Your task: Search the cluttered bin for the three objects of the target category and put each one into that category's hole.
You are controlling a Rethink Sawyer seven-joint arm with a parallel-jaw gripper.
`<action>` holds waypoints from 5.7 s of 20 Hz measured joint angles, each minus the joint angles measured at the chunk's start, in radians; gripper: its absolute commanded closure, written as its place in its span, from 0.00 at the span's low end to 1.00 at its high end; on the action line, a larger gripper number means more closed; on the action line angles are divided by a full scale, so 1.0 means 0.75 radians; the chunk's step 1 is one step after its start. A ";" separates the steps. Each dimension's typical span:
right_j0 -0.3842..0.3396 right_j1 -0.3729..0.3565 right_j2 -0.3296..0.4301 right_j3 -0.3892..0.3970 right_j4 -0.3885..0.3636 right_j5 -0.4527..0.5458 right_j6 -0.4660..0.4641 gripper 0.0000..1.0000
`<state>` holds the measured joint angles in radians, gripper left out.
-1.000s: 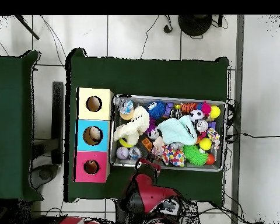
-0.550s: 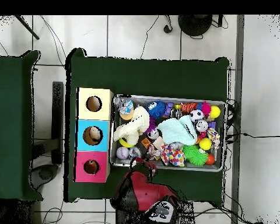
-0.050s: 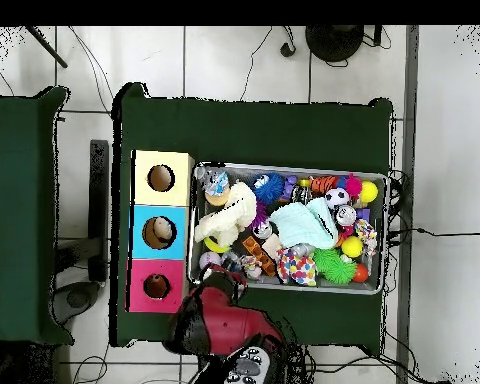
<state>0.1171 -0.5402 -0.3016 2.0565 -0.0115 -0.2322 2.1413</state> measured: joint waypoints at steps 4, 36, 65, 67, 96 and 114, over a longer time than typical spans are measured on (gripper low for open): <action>0.053 -0.006 0.003 0.000 0.065 0.020 0.000 1.00; -0.075 0.010 0.016 0.000 0.034 0.025 0.000 1.00; -0.290 0.083 -0.001 -0.179 -0.228 -0.162 0.000 0.00; -0.295 0.078 0.000 -0.201 -0.250 -0.162 0.000 0.00; -0.563 0.113 0.030 -0.495 -0.662 -0.176 0.000 0.00; -0.583 0.186 0.047 -0.568 -0.741 -0.227 0.000 0.00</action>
<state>-0.3202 -0.4008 -0.2661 1.6301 -0.5669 -0.4024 2.1413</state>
